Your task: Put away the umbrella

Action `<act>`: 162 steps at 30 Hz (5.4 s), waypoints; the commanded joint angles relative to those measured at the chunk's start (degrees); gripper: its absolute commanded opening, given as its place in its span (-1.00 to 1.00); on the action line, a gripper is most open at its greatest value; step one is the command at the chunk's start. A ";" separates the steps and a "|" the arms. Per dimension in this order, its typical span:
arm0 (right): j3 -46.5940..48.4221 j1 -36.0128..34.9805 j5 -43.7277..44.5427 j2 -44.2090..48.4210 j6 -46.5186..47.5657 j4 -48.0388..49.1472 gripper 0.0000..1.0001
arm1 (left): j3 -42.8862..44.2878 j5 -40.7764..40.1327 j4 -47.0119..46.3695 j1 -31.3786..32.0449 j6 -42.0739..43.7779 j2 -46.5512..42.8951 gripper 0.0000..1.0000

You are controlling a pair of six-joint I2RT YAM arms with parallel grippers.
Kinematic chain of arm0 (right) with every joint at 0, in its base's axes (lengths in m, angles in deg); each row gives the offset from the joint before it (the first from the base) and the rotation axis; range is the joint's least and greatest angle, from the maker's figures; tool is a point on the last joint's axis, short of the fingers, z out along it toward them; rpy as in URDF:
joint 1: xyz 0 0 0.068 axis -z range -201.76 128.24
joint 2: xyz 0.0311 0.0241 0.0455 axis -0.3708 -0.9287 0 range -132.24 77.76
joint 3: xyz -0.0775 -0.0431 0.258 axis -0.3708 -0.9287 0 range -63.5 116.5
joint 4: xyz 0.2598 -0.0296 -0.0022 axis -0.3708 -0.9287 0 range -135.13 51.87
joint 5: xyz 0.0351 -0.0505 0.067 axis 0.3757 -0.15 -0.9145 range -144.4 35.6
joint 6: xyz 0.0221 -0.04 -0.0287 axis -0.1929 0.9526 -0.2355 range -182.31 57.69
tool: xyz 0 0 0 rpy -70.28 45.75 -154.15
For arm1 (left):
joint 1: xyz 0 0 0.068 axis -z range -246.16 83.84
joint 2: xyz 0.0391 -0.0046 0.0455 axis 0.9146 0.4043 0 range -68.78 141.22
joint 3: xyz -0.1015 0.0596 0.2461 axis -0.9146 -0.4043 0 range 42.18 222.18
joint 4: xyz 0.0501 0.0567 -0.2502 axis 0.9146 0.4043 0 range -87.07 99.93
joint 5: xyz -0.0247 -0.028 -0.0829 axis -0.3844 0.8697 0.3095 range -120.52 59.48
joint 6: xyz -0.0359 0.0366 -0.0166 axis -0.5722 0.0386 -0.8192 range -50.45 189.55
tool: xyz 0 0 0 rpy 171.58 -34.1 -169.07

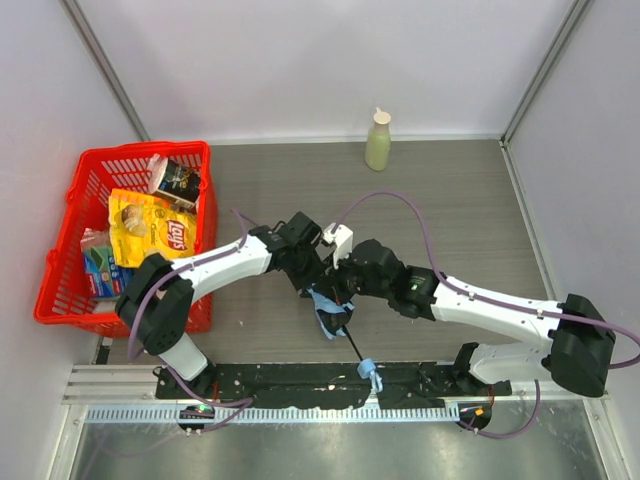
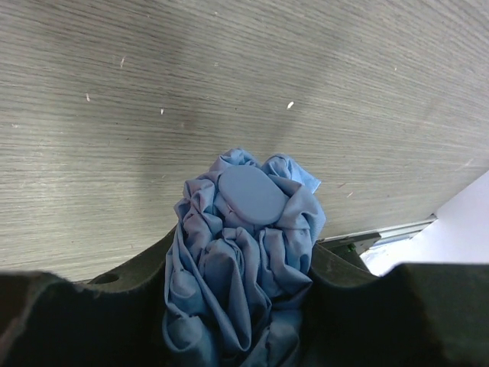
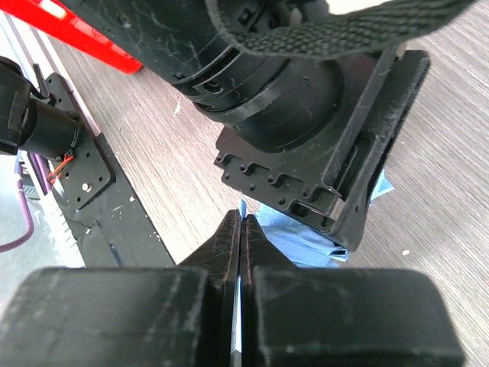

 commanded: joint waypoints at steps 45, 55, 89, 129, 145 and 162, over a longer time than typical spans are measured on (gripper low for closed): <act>5.27 -16.53 30.21 -2.42 19.17 2.99 -0.99 | 9.08 -3.49 1.68 0.35 1.08 -5.71 -1.00; 3.42 -16.53 43.39 -3.57 19.53 10.10 -0.99 | 7.50 0.99 1.69 0.09 -1.73 -7.82 -1.00; -3.26 -7.22 7.56 -6.73 7.23 8.36 -0.52 | 7.58 5.74 -4.11 -1.94 -2.53 -11.52 -1.00; -1.41 -3.17 33.91 32.82 -15.19 -26.90 0.34 | -24.38 -33.19 -83.02 14.75 82.20 -19.43 -1.00; -7.04 -3.18 28.81 28.44 -16.60 -26.46 0.36 | -34.63 -31.37 -78.54 17.84 64.81 -17.73 -1.00; -9.59 -1.42 8.76 28.16 -9.13 -7.47 0.54 | -19.58 12.85 -71.34 10.20 33.00 -26.46 -1.00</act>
